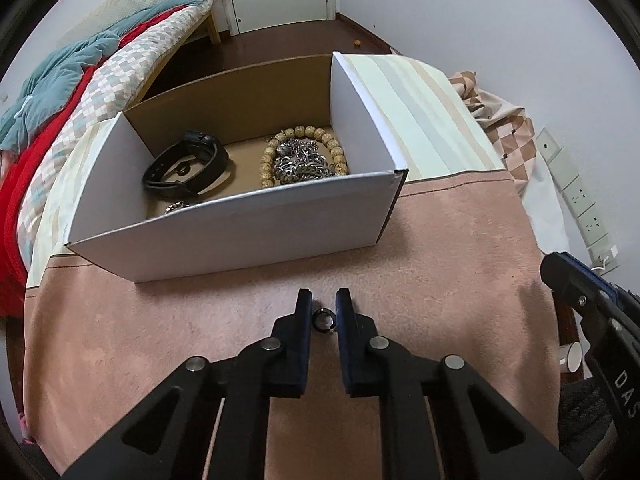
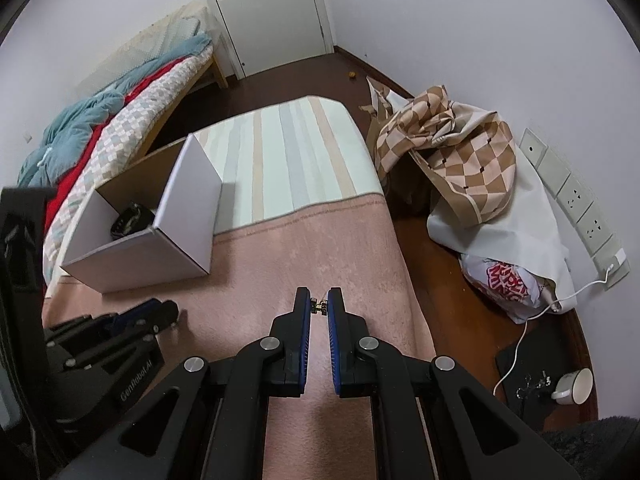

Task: Organize jewelry
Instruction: 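Grasp the remaining black ring with the left gripper, then carry the black ring with the left gripper while the right carries the earring into the box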

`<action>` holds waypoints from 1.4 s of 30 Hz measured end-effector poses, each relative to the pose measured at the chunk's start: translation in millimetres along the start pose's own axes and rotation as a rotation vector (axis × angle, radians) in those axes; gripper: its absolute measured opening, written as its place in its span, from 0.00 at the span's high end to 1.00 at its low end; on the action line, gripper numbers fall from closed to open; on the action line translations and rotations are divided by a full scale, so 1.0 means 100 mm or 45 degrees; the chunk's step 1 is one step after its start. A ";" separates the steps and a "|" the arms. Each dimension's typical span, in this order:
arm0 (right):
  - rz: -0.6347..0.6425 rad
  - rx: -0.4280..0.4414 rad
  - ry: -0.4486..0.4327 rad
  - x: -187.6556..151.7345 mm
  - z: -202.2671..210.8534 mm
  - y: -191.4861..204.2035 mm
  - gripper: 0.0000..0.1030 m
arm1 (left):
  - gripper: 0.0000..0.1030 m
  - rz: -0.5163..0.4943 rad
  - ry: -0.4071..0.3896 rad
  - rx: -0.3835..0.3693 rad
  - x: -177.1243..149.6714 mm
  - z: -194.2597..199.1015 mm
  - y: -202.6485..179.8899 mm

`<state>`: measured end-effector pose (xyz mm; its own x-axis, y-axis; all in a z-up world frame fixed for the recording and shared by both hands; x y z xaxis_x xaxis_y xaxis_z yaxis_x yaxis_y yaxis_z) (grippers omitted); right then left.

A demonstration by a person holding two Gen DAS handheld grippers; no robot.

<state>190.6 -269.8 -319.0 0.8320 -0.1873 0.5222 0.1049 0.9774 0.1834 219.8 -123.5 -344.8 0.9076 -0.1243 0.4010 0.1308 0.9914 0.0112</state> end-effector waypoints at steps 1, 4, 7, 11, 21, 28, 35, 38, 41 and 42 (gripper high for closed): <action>0.001 0.005 -0.007 0.02 0.03 0.01 0.91 | 0.91 0.003 -0.007 -0.005 0.01 0.03 0.01; 0.004 0.019 -0.020 0.05 0.09 0.06 0.91 | 0.91 0.016 -0.022 -0.017 0.02 0.10 0.03; -0.001 0.038 -0.032 0.08 0.15 0.10 0.91 | 0.91 0.037 -0.033 -0.037 0.04 0.17 0.08; -0.005 0.065 -0.051 0.13 0.25 0.16 0.91 | 0.91 0.061 -0.062 -0.069 0.09 0.36 0.15; 0.054 0.204 -0.106 0.59 0.40 0.71 0.91 | 0.91 0.178 -0.209 -0.121 0.66 1.07 0.79; 0.191 0.270 -0.019 0.93 0.08 1.30 0.91 | 0.91 0.259 -0.148 -0.121 0.97 0.83 1.21; 0.234 0.281 0.188 0.98 -0.46 1.49 0.91 | 0.91 0.278 -0.037 -0.143 1.10 0.42 1.40; 0.249 0.299 0.251 0.97 -0.60 1.54 0.91 | 0.90 0.305 -0.013 -0.150 1.15 0.35 1.45; 0.246 0.303 0.292 0.97 -0.66 1.56 0.91 | 0.89 0.321 0.013 -0.165 1.21 0.31 1.46; 0.245 0.301 0.305 0.96 -0.67 1.57 0.90 | 0.87 0.323 0.011 -0.161 1.22 0.31 1.47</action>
<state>323.8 -127.9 -296.0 0.9309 0.0527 0.3615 -0.1706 0.9377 0.3027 337.6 7.8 -265.4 0.9211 0.1264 0.3682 -0.0530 0.9778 -0.2029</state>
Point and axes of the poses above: each gripper's, at about its wrist camera, not at the fingertips, and z roughly against the way its jaws point, y to its left, x to its top, the point moved 9 cm from there along -z, roughly the way its jaws point, and after that the axes turned 3 degrees about y, right-handed, at the moved point
